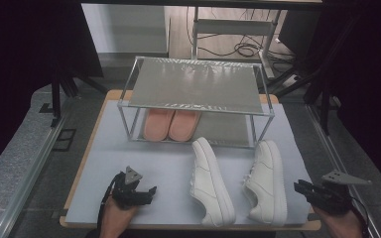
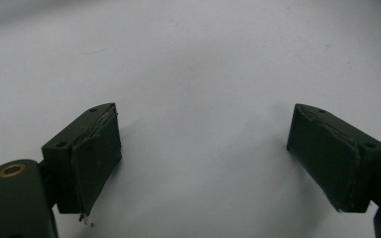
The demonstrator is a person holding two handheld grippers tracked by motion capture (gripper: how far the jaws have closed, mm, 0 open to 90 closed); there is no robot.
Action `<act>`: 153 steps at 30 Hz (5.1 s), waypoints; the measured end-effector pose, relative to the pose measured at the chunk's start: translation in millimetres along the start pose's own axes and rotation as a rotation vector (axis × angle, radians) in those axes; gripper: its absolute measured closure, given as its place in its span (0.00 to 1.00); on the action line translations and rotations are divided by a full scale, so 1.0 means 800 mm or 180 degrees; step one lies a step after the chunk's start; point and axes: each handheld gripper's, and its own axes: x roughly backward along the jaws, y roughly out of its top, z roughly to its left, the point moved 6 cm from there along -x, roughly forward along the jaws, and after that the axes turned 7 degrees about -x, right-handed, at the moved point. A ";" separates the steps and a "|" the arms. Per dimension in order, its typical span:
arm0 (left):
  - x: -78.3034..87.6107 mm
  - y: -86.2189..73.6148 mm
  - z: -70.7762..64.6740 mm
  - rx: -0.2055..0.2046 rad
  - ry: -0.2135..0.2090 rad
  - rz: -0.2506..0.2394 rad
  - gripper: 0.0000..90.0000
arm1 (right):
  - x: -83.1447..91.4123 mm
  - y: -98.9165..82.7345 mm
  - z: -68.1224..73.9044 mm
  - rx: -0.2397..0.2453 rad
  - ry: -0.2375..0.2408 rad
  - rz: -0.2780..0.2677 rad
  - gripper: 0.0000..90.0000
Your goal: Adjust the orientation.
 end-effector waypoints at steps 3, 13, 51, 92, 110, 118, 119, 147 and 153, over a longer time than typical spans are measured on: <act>0.000 0.000 0.000 -0.0001 0.0003 -0.0001 0.15 | -0.001 0.010 0.016 0.0195 0.0062 0.0093 0.97; 0.000 0.000 0.000 0.0005 0.0006 -0.0009 0.15 | -0.020 0.033 0.054 0.0448 0.0198 0.0210 1.00; 0.000 0.000 0.000 0.0019 0.0024 -0.0009 0.16 | -0.011 -0.045 -0.071 -0.0169 -0.0313 0.0444 1.00; 0.000 0.000 0.000 0.0017 0.0030 -0.0022 0.17 | -0.022 0.073 0.078 0.0425 0.0398 0.0203 1.00; 0.000 0.000 -0.001 0.0021 0.0036 -0.0035 0.17 | -0.106 0.070 0.184 0.0895 0.0803 0.0430 1.00; 0.000 0.000 -0.001 0.0009 0.0037 -0.0037 0.17 | -0.122 0.071 0.214 0.0991 0.0949 0.0416 1.00; 0.000 0.000 -0.001 0.0008 0.0037 -0.0037 0.17 | -0.124 0.070 0.217 0.1006 0.0957 0.0426 1.00; 0.000 0.000 -0.001 0.0016 0.0035 -0.0038 0.17 | -0.115 0.060 0.187 0.0942 0.0640 0.0459 1.00; 0.001 0.000 -0.001 0.0008 0.0035 -0.0026 0.17 | -0.115 0.052 0.156 0.0840 0.0338 0.0525 1.00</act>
